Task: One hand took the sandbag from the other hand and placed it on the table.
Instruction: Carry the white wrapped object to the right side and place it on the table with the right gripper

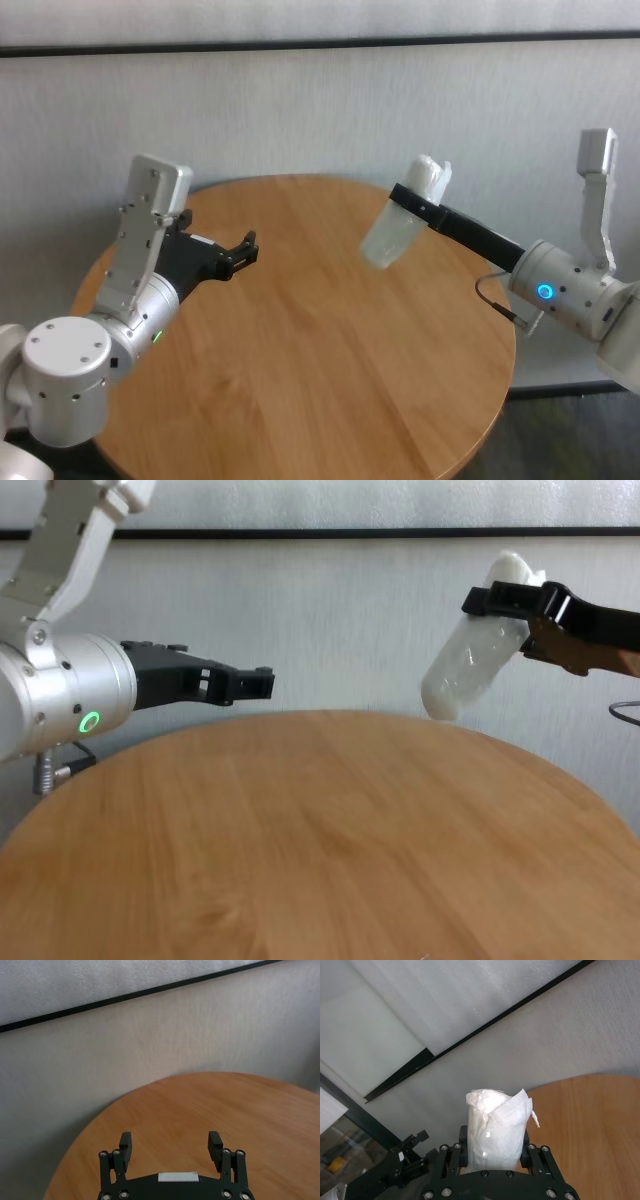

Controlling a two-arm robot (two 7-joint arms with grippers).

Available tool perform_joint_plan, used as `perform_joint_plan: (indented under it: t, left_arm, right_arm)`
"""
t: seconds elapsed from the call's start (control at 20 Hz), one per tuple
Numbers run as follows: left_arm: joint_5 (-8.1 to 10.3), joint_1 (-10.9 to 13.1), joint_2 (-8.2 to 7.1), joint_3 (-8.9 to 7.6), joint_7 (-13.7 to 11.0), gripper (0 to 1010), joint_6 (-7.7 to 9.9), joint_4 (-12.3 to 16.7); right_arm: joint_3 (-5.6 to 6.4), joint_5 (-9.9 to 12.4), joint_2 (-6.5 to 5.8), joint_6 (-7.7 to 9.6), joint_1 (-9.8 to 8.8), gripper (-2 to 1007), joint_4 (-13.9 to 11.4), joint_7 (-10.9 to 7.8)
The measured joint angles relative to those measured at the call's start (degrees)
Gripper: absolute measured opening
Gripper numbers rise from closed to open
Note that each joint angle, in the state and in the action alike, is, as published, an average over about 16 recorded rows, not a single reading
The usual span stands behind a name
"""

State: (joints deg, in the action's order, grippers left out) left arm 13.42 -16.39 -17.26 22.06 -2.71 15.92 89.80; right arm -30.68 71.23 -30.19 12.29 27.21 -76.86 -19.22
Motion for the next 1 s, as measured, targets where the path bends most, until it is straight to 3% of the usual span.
perform_joint_plan:
  t: [0.25,0.45,0.65,1.0]
  left_arm:
    - [-3.04,0.76,1.84,-1.06,5.42,1000,4.72,0.99]
    - [-4.0,1.08,3.02,-1.7,6.9,1000,7.08,1.38]
    - [-3.8,1.24,3.74,-2.17,6.74,1000,8.24,1.51]
    - [-2.78,1.18,3.87,-2.28,5.02,1000,7.99,1.44]
  right_arm:
    - [0.42,-0.06,-0.48,0.11,-0.68,541,-0.61,0.11]
    - [0.64,-0.11,-0.83,0.25,-1.15,541,-1.11,0.21]
    - [0.79,-0.19,-1.08,0.29,-1.49,541,-1.56,0.27]
    - [1.05,-0.61,-1.45,-0.06,-1.99,541,-2.45,0.2]
